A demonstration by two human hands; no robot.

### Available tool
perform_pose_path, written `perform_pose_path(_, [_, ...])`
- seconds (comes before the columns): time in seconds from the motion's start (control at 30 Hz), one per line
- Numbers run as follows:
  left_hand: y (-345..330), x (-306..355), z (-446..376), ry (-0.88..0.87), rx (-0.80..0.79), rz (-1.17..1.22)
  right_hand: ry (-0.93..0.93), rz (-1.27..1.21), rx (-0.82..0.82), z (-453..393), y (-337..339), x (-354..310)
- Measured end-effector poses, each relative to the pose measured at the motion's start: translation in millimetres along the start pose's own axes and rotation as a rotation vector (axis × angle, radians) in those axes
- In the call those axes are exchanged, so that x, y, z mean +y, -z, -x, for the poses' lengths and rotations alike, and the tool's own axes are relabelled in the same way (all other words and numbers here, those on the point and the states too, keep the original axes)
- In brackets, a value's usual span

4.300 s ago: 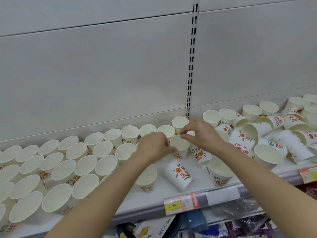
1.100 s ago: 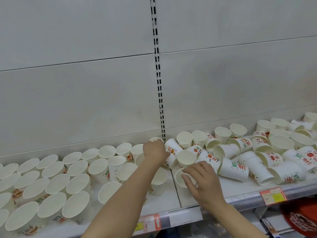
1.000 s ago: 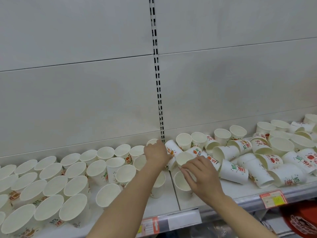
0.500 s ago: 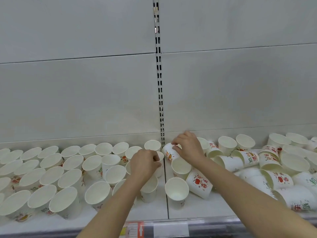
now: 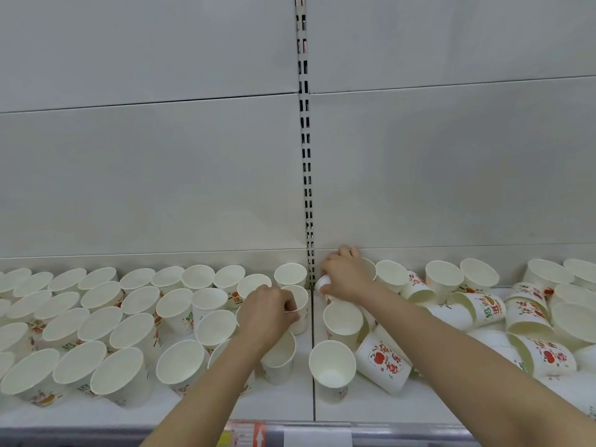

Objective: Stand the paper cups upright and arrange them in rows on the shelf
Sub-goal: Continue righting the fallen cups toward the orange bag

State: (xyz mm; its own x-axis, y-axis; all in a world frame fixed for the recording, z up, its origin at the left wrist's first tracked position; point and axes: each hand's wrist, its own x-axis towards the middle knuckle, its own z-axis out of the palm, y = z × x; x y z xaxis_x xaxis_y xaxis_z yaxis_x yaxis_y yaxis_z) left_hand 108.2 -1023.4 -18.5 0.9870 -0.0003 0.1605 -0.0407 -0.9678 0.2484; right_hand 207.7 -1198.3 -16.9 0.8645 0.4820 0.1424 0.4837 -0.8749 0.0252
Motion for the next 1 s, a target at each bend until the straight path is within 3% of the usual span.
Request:
perform_pose_path(0.23, [2, 5, 2, -0.053, 0.045, -0.033, -0.129, -0.334, 0.225, 15, 13, -4])
perform_pose_path(0.6, [6, 11, 4, -0.177, 0.044, -0.152, -0.094, -0.320, 0.258, 51, 4, -13])
perform_pose_path(1.0, [10, 46, 32, -0.338, 0.228, 0.122, -0.240, -0.288, 0.637, 158, 8, -7])
